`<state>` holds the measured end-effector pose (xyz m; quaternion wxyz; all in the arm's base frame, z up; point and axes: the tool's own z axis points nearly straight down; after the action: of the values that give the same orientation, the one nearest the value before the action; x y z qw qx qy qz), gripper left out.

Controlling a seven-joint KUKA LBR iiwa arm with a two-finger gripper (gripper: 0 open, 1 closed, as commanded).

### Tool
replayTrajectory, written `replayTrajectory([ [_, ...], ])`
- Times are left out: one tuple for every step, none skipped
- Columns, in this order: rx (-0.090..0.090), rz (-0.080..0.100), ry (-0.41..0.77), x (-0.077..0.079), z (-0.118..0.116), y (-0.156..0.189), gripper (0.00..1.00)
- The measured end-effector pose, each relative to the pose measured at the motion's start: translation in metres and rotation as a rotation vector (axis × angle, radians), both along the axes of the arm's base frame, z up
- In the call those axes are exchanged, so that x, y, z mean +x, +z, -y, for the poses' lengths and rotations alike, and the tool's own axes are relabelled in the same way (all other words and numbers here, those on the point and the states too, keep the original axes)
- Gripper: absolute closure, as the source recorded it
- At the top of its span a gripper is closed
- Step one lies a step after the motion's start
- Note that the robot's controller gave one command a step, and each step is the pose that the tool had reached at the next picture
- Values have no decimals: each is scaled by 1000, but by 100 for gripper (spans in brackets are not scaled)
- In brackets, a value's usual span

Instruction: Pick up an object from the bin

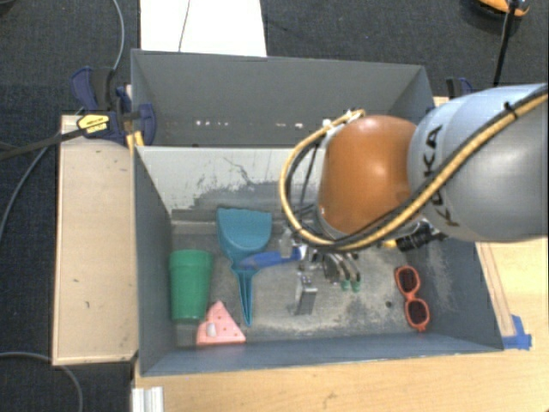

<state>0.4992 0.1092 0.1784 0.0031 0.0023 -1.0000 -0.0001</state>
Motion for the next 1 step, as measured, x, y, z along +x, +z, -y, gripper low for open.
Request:
replayTrajectory([
  [1, 8, -4, 2, 1, 4, 0],
])
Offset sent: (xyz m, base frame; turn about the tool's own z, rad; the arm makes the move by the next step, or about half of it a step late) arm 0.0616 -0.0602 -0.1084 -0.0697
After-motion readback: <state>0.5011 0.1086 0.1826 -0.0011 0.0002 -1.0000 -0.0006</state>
